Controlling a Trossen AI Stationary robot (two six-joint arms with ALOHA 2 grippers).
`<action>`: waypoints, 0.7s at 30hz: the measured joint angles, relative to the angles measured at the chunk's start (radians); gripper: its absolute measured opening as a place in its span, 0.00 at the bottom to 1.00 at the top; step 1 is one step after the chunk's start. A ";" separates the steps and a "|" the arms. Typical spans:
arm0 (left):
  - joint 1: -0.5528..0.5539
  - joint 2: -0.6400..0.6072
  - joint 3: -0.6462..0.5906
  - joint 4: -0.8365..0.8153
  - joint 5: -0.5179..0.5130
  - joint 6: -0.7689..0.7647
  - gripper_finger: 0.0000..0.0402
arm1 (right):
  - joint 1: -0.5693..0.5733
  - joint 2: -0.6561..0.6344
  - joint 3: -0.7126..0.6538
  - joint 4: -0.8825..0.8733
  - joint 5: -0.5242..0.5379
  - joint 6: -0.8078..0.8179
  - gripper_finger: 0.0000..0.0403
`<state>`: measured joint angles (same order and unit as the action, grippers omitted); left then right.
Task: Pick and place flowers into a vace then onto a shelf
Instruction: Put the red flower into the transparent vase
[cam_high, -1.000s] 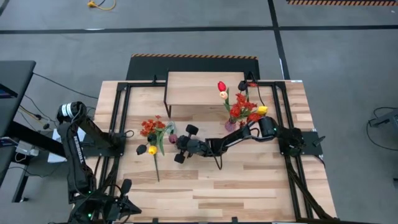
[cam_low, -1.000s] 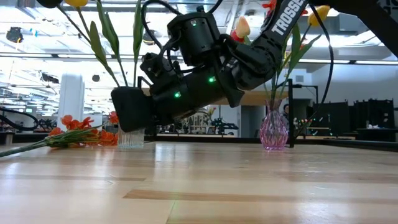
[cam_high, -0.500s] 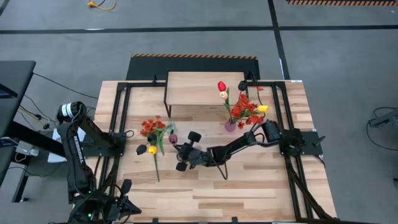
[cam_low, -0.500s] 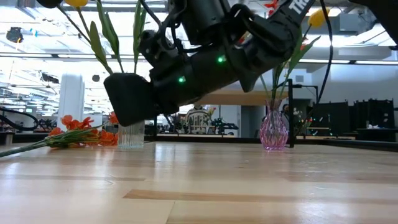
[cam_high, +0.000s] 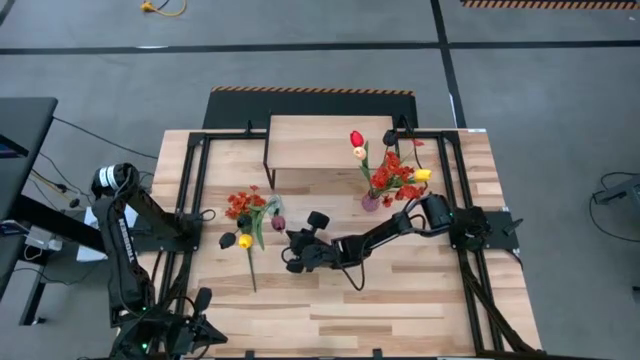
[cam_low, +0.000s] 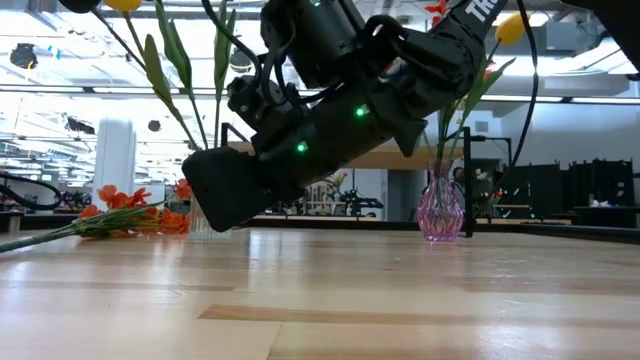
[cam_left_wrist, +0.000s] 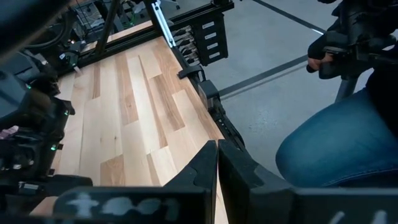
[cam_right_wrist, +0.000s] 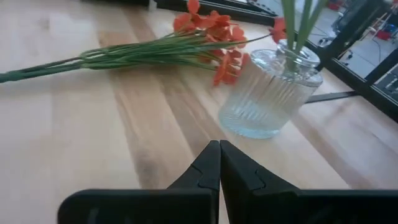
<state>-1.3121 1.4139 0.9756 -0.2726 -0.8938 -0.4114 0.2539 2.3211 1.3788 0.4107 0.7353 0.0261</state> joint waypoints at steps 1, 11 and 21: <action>0.000 0.000 0.000 0.000 0.000 0.000 0.00 | 0.001 0.000 0.000 -0.001 0.000 0.000 0.00; 0.000 0.000 0.000 -0.005 0.001 -0.021 0.00 | 0.038 -0.176 -0.169 -0.004 0.000 0.063 0.00; 0.000 0.000 0.000 -0.006 -0.001 -0.022 0.00 | 0.217 -0.370 -0.439 0.137 0.102 0.150 0.00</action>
<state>-1.3122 1.4139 0.9756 -0.2784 -0.8950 -0.4332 0.4714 1.9510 0.9394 0.5479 0.8377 0.1765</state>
